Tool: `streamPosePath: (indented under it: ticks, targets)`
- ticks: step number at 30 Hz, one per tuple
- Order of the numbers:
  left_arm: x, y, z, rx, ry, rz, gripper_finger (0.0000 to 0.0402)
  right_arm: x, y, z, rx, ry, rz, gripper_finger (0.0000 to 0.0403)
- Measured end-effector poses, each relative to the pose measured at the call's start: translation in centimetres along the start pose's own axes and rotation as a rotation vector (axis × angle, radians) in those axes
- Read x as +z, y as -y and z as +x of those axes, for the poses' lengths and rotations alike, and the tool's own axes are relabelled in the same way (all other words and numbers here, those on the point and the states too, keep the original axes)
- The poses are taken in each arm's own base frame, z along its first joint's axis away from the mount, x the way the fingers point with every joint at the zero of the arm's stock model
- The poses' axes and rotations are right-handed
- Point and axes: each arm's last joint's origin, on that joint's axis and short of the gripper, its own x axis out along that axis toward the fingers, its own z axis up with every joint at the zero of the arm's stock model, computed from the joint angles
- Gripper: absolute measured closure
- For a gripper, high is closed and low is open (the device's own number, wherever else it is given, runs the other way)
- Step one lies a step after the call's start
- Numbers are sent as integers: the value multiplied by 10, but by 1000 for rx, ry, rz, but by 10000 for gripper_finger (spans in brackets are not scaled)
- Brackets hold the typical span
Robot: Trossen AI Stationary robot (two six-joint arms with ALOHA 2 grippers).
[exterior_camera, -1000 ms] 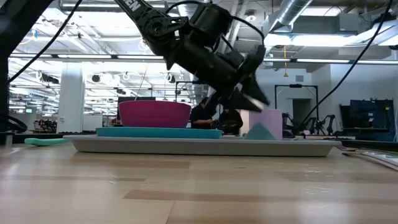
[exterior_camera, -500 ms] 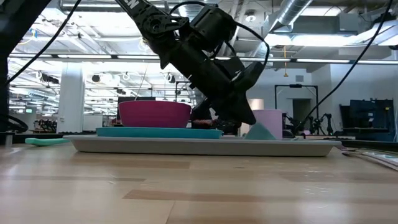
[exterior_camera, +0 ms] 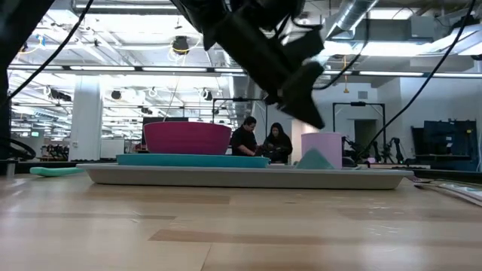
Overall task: Set up tray
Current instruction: Put the blue napkin on the gray tray to the left of the blue plate
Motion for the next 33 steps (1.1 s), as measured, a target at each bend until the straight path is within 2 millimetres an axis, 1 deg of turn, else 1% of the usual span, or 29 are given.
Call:
streamPosePath:
  ticks: [2, 5, 6, 7, 9, 12, 14, 16, 18, 19, 22, 25, 27, 30, 33]
  targets:
    - [-3, -5, 1, 37, -29, -79, 401, 0, 0, 0, 1, 3, 13, 321]
    - [-4, -6, -2, 73, -53, -93, 401, -1, -1, 5, -11, -14, 17, 321]
    - [0, -5, -7, 79, -51, -83, 401, -4, -3, 8, -17, -34, 2, 321]
    - [8, -4, -13, 78, -31, -72, 401, -7, -4, 10, -7, -63, -13, 321]
    - [25, -7, -32, 87, -11, -58, 401, -11, -3, 13, 12, -118, -12, 321]
    - [43, -12, -66, 105, -36, -44, 401, -16, 7, 12, -73, -165, 48, 321]
    - [48, -16, -92, 121, -94, -48, 401, -18, 19, 10, -211, -155, 67, 321]
    - [56, -19, -126, 142, -104, -76, 401, -21, 31, 9, -346, -142, 82, 321]
    - [60, -20, -166, 161, -106, -99, 401, -24, 41, 13, -427, -158, 122, 321]
    - [60, -20, -182, 176, -110, -109, 401, -25, 45, 16, -453, -164, 152, 321]
    - [54, -13, -229, 232, -119, -124, 401, -32, 60, 34, -510, -181, 198, 321]
    - [47, -5, -276, 299, -62, -153, 401, -43, 75, 57, -520, -210, 227, 321]
    - [42, -1, -301, 314, -24, -175, 401, -52, 86, 74, -490, -241, 249, 321]
    - [31, 7, -332, 264, -5, -182, 401, -61, 107, 97, -381, -284, 301, 321]
    - [21, 14, -355, 188, -5, -206, 401, -67, 126, 113, -291, -287, 325, 321]
